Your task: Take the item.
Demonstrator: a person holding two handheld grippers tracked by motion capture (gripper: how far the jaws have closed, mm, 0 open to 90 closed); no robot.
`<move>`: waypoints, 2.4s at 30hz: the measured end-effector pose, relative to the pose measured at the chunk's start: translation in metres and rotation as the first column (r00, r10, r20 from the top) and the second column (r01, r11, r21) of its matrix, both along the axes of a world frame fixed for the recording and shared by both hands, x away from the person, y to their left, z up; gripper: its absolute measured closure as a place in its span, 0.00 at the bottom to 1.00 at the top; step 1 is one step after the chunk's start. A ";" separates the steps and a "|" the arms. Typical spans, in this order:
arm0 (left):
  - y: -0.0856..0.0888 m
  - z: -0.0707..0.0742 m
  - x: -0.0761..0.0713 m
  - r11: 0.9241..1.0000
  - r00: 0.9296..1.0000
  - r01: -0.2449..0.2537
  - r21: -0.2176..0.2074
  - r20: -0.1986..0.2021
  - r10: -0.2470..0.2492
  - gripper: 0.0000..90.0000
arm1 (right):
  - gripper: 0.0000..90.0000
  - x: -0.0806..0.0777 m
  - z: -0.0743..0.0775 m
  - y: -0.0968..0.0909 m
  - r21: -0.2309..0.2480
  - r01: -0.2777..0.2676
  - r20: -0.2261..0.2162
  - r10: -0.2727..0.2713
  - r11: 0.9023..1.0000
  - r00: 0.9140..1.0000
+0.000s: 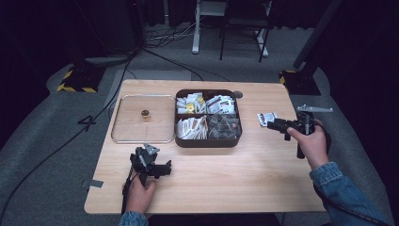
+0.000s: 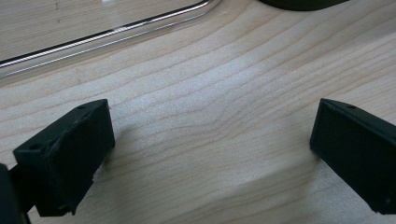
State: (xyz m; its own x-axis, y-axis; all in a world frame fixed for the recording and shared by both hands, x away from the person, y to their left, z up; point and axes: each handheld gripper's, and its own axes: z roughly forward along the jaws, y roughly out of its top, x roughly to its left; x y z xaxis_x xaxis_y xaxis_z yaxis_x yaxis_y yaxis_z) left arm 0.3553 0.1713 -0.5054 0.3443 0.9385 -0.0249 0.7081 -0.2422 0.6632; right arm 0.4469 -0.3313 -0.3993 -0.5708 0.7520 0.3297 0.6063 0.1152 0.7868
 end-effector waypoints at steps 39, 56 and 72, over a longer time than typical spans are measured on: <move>0.000 0.000 0.000 1.000 1.000 0.001 0.001 -0.001 -0.001 0.00 | 0.50 -0.063 -0.069 0.069 -0.147 -0.243 0.001 0.246 0.959 0.969; 0.000 0.000 0.000 1.000 1.000 0.000 0.000 0.000 0.000 0.00 | 0.44 -0.065 -0.098 0.081 -0.231 -0.259 0.028 0.273 0.938 0.962; 0.000 0.000 0.001 1.000 1.000 0.000 -0.002 0.000 0.000 0.00 | 0.07 -0.066 -0.106 0.091 -0.369 -0.286 0.057 0.328 0.885 0.943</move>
State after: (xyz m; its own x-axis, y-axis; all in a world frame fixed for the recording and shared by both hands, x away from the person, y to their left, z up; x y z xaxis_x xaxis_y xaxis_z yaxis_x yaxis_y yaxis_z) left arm 0.3559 0.1711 -0.5055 0.3447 0.9383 -0.0270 0.7078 -0.2409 0.6641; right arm 0.3805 -0.2399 -0.5053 -0.8095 0.5871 -0.0041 0.4038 0.5617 0.7221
